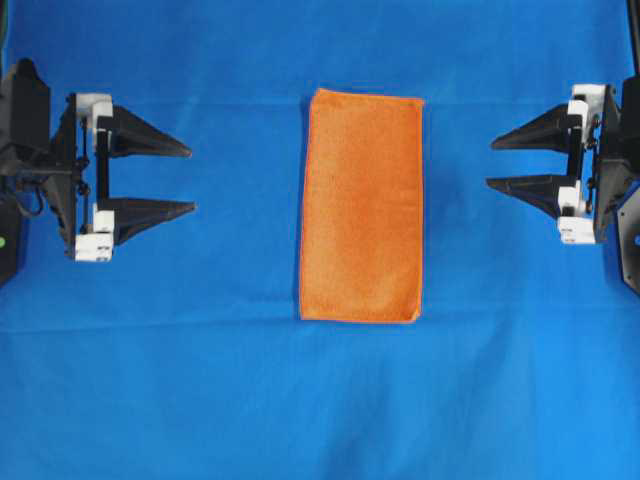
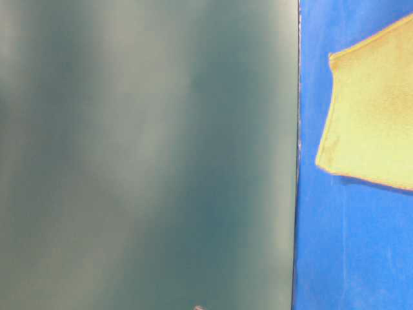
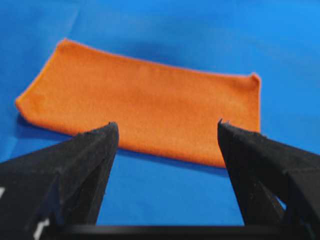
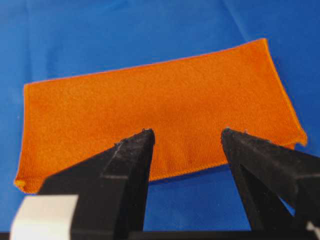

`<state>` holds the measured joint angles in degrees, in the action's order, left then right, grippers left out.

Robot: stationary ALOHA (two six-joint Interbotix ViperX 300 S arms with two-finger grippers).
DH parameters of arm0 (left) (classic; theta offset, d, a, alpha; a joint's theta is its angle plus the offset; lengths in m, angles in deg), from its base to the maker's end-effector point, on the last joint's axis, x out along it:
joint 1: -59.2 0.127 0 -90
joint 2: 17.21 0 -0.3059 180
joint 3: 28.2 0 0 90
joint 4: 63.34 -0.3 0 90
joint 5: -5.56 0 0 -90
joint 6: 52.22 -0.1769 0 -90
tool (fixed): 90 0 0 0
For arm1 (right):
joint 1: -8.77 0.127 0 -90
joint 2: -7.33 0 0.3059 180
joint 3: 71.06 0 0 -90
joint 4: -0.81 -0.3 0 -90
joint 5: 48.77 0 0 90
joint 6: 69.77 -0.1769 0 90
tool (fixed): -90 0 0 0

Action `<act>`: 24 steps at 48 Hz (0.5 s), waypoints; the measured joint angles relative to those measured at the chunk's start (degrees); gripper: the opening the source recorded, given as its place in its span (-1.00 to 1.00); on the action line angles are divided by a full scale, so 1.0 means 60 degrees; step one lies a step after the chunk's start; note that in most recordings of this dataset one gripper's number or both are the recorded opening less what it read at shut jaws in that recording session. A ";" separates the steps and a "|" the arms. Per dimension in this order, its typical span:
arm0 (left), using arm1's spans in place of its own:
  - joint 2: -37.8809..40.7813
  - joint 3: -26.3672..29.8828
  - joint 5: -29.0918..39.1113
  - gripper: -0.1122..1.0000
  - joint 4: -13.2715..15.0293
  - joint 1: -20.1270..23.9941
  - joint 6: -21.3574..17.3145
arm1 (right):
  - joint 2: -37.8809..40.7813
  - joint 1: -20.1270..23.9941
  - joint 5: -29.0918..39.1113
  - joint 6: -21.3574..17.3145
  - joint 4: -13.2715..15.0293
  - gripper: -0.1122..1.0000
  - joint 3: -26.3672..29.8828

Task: Fold the orange towel.
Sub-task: 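Withdraw both grippers to the sides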

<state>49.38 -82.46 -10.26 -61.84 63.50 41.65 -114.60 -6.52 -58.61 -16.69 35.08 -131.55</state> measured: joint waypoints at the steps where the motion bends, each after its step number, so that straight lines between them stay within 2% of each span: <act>1: 0.0000 -0.0015 -0.0015 0.54 0.0000 0.0015 -0.0015 | 0.0015 0.0000 -0.0015 0.0000 0.0015 0.29 0.0000; 15: 0.0308 0.0073 -0.0161 0.53 0.0000 0.0015 -0.0015 | 0.0044 0.0000 0.0029 0.0000 0.0000 0.29 0.0044; 24: 0.1318 0.0791 -0.0498 0.53 0.0015 0.0234 -0.0103 | 0.0586 -0.0322 0.0908 0.0029 0.0000 0.29 0.0747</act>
<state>57.29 -77.71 -13.25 -61.75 64.91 41.03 -111.08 -8.45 -53.16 -16.51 35.08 -127.07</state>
